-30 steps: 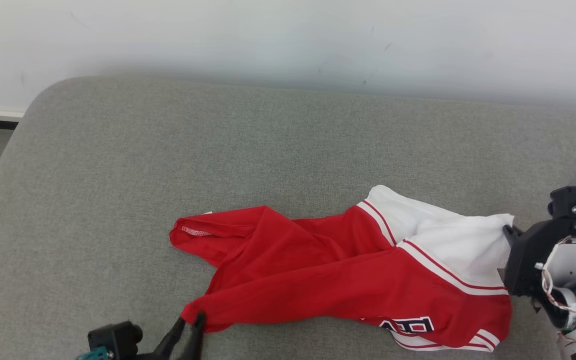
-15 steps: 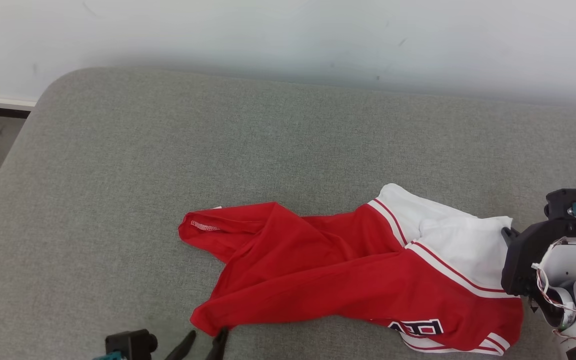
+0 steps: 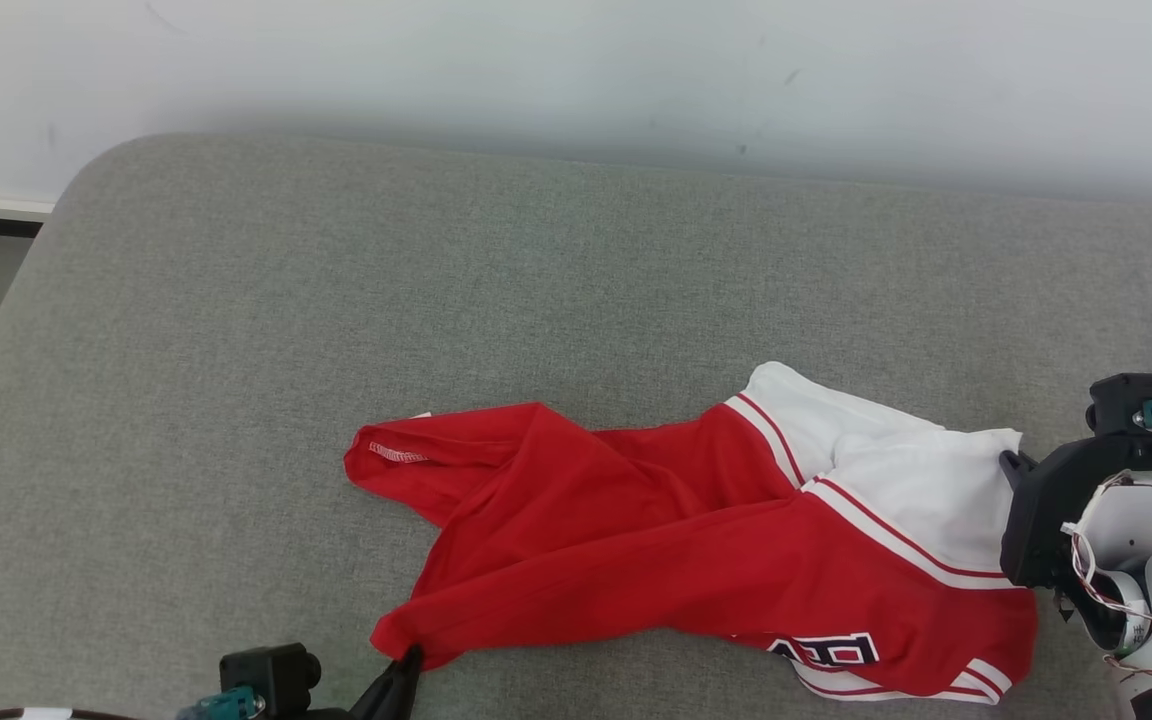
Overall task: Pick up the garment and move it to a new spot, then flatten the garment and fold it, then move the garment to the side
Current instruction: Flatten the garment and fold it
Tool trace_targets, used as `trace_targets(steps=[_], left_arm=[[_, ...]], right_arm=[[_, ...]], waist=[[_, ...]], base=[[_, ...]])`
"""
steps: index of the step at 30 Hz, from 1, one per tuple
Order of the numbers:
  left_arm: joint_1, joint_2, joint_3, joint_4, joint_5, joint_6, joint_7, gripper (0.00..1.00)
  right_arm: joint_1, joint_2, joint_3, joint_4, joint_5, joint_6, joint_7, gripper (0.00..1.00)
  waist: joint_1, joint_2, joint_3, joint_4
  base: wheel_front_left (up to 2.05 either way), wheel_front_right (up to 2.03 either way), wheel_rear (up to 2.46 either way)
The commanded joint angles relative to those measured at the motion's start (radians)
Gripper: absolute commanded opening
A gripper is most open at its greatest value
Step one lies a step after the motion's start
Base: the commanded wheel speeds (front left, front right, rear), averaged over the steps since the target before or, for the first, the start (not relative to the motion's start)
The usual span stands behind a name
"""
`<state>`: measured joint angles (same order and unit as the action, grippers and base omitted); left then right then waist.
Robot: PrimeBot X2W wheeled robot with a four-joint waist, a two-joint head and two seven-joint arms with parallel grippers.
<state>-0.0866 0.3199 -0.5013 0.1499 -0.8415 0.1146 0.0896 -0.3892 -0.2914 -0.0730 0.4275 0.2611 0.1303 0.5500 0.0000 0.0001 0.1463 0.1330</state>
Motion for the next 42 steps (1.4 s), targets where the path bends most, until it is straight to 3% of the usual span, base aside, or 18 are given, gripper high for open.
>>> trace_targets(steps=[1, 6, 9, 13, 17, 24, 31, 36, 39, 40, 42], left_arm=[[-0.007, -0.001, -0.001, 0.002, 0.009, -0.003, -0.002, 0.0], [0.008, -0.009, 0.051, -0.054, -0.042, -0.029, -0.061, 0.0], [0.024, -0.018, 0.117, -0.146, -0.125, -0.091, -0.114, 0.0], [0.03, 0.008, 0.189, -0.285, -0.2, -0.142, -0.133, 0.0], [0.012, 0.055, 0.234, -0.422, -0.243, -0.152, -0.102, 0.0], [-0.111, 0.114, 0.317, -0.61, -0.292, -0.114, -0.036, 0.0], [-0.343, 0.179, 0.388, -0.671, -0.369, -0.03, 0.096, 0.0], [-0.53, 0.207, 0.404, -0.599, -0.402, 0.02, 0.172, 0.0], [-0.702, 0.195, 0.411, -0.488, -0.402, 0.056, 0.187, 0.0], [-0.765, 0.189, 0.423, -0.442, -0.389, 0.069, 0.174, 0.0], [-0.892, 0.193, 0.432, -0.329, -0.342, 0.08, 0.14, 0.0]], right_arm=[[-0.007, -0.002, 0.0, -0.005, 0.002, 0.001, -0.003, 0.0], [-0.007, 0.01, -0.02, -0.02, 0.035, 0.001, -0.029, 0.0], [-0.021, 0.015, -0.04, -0.053, 0.105, 0.001, -0.067, 0.0], [-0.025, -0.005, -0.022, -0.145, 0.194, 0.001, -0.106, 0.0], [-0.049, -0.036, -0.005, -0.277, 0.249, 0.001, -0.128, 0.0], [-0.139, -0.106, 0.005, -0.493, 0.286, 0.001, -0.165, 0.0], [-0.302, -0.155, 0.043, -0.599, 0.312, 0.001, -0.181, 0.0], [-0.428, -0.151, 0.11, -0.551, 0.32, 0.001, -0.166, 0.0], [-0.553, -0.116, 0.15, -0.442, 0.326, 0.001, -0.186, 0.0], [-0.594, -0.076, 0.143, -0.39, 0.355, 0.001, -0.196, 0.0], [-0.699, -0.053, 0.142, -0.286, 0.312, 0.001, -0.228, 0.0]], waist=[[0.0, -0.0001, 0.0, -0.001], [0.0, -0.0001, -0.007, 0.001], [0.0, -0.0001, -0.011, 0.004], [0.0, -0.0001, -0.012, -0.006], [0.0, -0.0001, -0.007, -0.032], [0.0, -0.0001, 0.022, -0.096], [0.0, -0.0001, 0.115, -0.18], [0.0, -0.0001, 0.22, -0.238], [0.0, -0.0001, 0.311, -0.275], [0.0, -0.0001, 0.34, -0.286], [0.0, -0.0001, 0.391, -0.308]], base=[[0.0, 0.0, 0.0], [0.0, 0.0, 0.0], [0.0, 0.0, 0.0], [0.0, 0.0, 0.0], [0.0, 0.0, 0.0], [0.0, 0.0, 0.0], [0.0, 0.0, 0.0], [0.0, 0.0, 0.0], [0.0, 0.0, 0.0], [0.0, 0.0, 0.0], [0.0, 0.0, 0.0]])
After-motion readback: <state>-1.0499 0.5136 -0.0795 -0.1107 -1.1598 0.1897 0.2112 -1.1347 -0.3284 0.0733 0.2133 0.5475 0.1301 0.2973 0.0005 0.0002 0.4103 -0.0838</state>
